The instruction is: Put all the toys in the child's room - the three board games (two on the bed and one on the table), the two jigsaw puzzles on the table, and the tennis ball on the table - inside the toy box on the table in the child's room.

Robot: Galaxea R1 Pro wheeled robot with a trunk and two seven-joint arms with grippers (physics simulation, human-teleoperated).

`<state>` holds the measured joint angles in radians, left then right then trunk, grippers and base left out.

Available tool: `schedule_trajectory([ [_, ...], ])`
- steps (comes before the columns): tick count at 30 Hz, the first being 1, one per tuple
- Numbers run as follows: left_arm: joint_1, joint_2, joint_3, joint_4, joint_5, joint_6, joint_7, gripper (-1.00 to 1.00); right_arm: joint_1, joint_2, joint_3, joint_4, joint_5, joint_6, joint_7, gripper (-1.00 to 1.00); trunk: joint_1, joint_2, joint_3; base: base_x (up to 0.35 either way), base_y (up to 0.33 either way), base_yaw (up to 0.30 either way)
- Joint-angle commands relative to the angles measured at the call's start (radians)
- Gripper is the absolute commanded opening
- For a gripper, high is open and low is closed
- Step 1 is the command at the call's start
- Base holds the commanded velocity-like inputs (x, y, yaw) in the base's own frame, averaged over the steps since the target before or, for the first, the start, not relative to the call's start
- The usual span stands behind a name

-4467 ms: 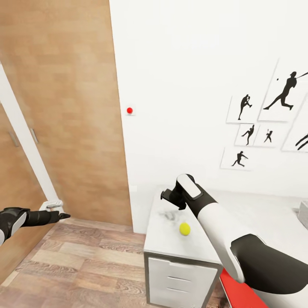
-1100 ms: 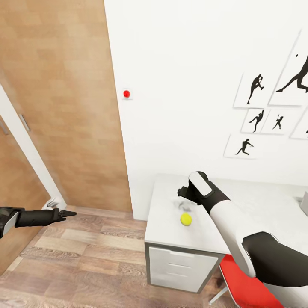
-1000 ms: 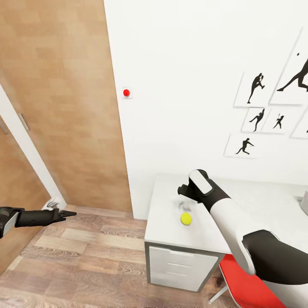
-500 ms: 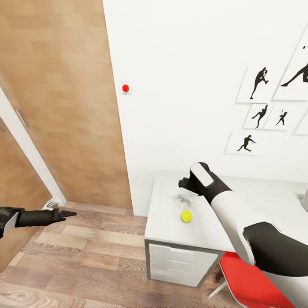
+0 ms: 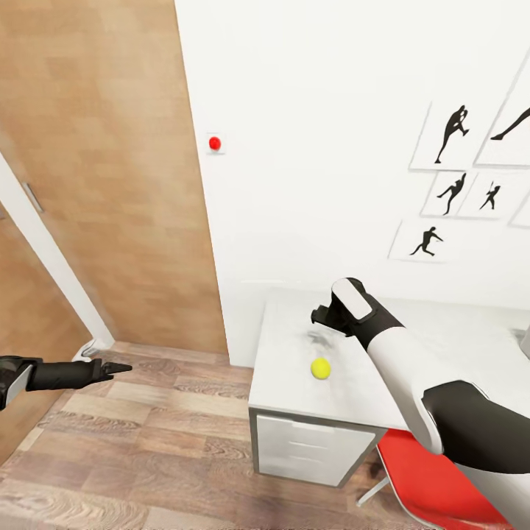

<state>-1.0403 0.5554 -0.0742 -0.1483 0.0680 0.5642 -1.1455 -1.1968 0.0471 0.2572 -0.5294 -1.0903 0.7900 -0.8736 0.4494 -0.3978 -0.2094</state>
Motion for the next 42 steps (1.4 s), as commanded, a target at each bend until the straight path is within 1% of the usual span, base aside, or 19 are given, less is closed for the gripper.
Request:
schedule_trajectory([
  [1, -0.001, 0.0, -0.008, -0.001, 0.007, 0.008, -0.003, 1.0, -0.001, -0.001, 0.005, -0.001, -0.009, 0.003, -0.008, 1.0, 0.001, -0.002, -0.004, 0.0, 0.0, 0.0],
  [28, 0.0, 0.0, -0.012, -0.001, 0.007, 0.008, -0.002, 1.0, -0.002, -0.002, 0.005, -0.001, -0.008, 0.007, -0.008, 1.0, 0.001, -0.002, -0.049, 0.0, 0.0, 0.0],
  [42, -0.001, 0.002, -0.009, -0.001, 0.007, 0.008, -0.003, 1.0, -0.014, -0.014, 0.004, -0.003, -0.009, 0.015, -0.011, 1.0, 0.001, -0.002, -0.072, 0.0, 0.0, 0.0],
])
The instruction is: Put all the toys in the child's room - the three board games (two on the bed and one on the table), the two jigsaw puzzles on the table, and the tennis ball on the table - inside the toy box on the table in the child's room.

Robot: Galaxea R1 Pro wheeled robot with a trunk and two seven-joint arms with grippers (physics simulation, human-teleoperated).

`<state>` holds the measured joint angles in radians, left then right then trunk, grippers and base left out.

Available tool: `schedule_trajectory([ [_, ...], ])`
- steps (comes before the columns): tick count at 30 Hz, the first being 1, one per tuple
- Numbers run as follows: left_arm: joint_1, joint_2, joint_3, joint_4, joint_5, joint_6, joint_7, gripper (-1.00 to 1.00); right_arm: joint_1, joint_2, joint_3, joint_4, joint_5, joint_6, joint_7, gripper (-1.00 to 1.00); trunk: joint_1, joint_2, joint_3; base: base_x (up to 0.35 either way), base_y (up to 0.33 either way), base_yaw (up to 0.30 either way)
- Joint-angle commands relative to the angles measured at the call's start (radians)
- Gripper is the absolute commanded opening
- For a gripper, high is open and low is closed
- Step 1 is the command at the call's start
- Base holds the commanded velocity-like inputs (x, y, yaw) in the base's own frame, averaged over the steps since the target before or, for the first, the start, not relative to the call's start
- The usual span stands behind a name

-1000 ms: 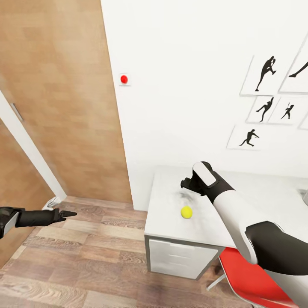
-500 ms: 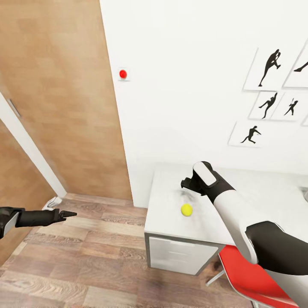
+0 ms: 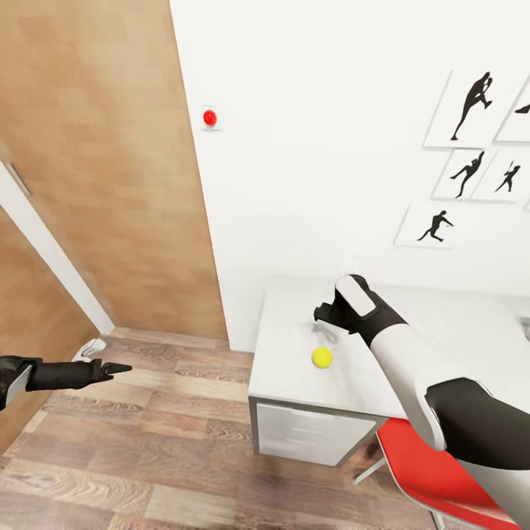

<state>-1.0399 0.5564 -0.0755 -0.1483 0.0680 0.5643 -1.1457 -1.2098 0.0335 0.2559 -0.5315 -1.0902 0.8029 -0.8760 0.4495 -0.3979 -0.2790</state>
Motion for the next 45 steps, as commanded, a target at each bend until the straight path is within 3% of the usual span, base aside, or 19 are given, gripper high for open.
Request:
schedule_trajectory([
  [1, -0.001, 0.001, -0.008, -0.001, 0.007, 0.008, -0.002, 1.0, -0.001, -0.001, 0.005, -0.001, -0.009, 0.002, -0.009, 1.0, 0.001, -0.002, -0.004, 0.0, 0.0, 0.0],
  [45, -0.001, 0.002, -0.008, -0.001, 0.006, 0.008, -0.003, 1.0, -0.001, -0.005, 0.005, -0.001, -0.01, 0.002, -0.005, 1.0, 0.001, -0.002, -0.077, 0.0, 0.0, 0.0],
])
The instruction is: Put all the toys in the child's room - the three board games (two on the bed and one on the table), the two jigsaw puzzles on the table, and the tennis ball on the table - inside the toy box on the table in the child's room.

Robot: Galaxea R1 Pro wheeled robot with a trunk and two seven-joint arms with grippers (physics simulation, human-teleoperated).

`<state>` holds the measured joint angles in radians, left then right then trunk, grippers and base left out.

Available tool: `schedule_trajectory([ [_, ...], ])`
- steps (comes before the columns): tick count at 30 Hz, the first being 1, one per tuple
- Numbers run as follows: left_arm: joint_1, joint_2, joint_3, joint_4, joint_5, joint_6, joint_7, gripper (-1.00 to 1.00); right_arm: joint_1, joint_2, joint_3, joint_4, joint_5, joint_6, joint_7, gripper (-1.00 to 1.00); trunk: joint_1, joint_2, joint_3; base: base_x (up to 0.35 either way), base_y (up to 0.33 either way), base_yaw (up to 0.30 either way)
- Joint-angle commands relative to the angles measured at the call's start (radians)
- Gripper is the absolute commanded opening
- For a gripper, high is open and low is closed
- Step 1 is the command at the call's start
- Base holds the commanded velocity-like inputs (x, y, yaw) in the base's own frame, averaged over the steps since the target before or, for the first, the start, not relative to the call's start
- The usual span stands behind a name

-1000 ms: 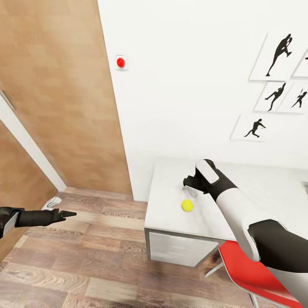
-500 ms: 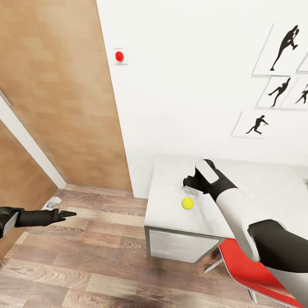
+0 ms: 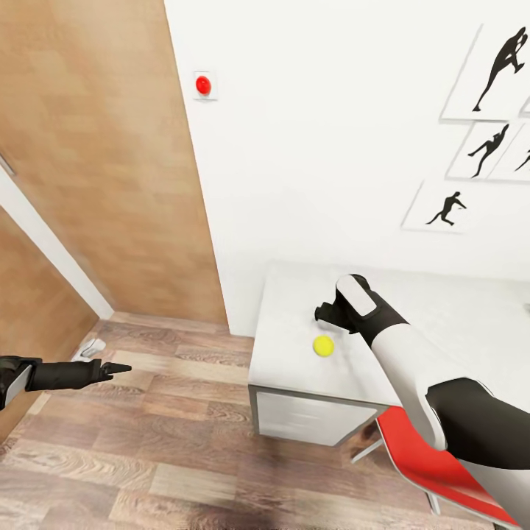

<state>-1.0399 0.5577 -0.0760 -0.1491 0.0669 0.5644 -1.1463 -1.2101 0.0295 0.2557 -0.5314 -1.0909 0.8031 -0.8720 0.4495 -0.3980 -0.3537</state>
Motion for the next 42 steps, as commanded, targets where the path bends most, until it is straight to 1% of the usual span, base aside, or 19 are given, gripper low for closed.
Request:
schedule_trajectory([
  [1, -0.001, 0.001, -0.007, 0.0, 0.007, 0.008, -0.003, 1.0, -0.001, -0.001, 0.005, -0.001, -0.009, 0.002, -0.009, 1.0, 0.001, -0.002, -0.004, 0.0, 0.0, 0.0],
  [21, -0.001, 0.001, -0.007, -0.001, 0.007, 0.008, -0.003, 1.0, -0.002, 0.0, 0.005, -0.001, -0.009, 0.002, -0.009, 1.0, 0.001, -0.002, -0.037, 0.0, 0.0, 0.0],
  [31, -0.001, 0.001, -0.007, 0.0, 0.007, 0.008, -0.003, 1.0, -0.002, 0.008, 0.005, -0.001, -0.011, 0.009, -0.007, 1.0, 0.001, -0.002, -0.053, 0.0, 0.0, 0.0],
  [42, -0.001, 0.001, -0.007, -0.001, 0.007, 0.008, -0.003, 1.0, 0.0, 0.01, 0.005, -0.001, -0.015, 0.025, -0.007, 1.0, 0.001, -0.002, -0.071, 0.0, 0.0, 0.0],
])
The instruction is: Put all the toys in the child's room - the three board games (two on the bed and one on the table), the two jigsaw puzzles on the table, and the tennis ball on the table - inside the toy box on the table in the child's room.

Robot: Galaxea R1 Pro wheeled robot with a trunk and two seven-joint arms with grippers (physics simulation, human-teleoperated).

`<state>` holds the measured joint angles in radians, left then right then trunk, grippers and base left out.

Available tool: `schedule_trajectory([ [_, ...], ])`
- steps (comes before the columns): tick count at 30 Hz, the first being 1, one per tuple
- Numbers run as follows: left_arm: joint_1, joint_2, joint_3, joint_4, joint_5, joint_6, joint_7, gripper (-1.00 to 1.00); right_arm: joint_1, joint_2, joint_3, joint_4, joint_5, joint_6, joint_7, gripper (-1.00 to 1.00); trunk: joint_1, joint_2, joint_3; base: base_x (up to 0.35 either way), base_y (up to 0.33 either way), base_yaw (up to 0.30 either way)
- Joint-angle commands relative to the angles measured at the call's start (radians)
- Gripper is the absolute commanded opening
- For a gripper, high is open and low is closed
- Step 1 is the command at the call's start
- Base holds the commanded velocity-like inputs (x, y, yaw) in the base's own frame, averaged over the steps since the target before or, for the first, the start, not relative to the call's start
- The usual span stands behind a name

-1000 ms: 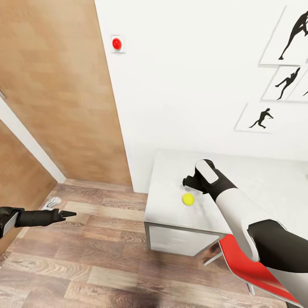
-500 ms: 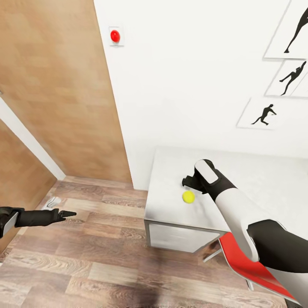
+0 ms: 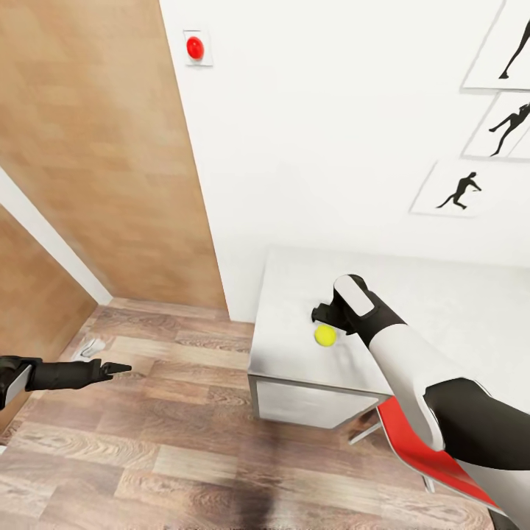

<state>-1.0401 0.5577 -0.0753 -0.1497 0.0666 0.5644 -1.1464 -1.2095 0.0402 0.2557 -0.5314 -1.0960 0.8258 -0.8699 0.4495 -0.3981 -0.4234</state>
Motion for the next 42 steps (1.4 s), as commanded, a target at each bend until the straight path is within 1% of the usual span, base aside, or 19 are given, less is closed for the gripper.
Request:
schedule_trajectory([
  [1, -0.001, 0.001, -0.007, -0.001, 0.007, 0.008, -0.003, 1.0, -0.001, -0.001, 0.005, -0.001, -0.01, 0.002, -0.009, 1.0, 0.001, -0.002, -0.003, 0.0, 0.0, 0.0],
  [13, -0.001, 0.001, -0.007, 0.0, 0.007, 0.008, -0.003, 1.0, -0.001, -0.006, 0.005, -0.001, -0.01, 0.003, -0.009, 1.0, 0.001, -0.002, -0.023, 0.0, 0.0, 0.0],
  [21, -0.001, 0.001, -0.007, 0.0, 0.007, 0.008, -0.003, 1.0, -0.001, -0.001, 0.005, -0.001, -0.012, 0.003, -0.01, 1.0, 0.001, -0.002, -0.035, 0.0, 0.0, 0.0],
  [25, -0.001, 0.001, -0.006, 0.0, 0.007, 0.008, -0.003, 1.0, -0.001, 0.0, 0.005, -0.001, -0.013, 0.017, -0.009, 1.0, 0.001, -0.002, -0.037, -0.017, 0.0, 0.0],
  [30, -0.001, 0.001, -0.005, 0.0, 0.006, 0.008, -0.003, 1.0, -0.001, 0.002, 0.005, -0.001, -0.013, 0.03, -0.009, 1.0, 0.001, -0.002, -0.038, -0.149, 0.027, 0.0],
  [42, -0.001, 0.001, -0.005, 0.0, 0.007, 0.008, -0.003, 1.0, 0.0, 0.003, 0.005, -0.001, -0.013, 0.033, -0.009, 1.0, 0.001, -0.002, -0.038, -0.034, 0.01, 0.0],
])
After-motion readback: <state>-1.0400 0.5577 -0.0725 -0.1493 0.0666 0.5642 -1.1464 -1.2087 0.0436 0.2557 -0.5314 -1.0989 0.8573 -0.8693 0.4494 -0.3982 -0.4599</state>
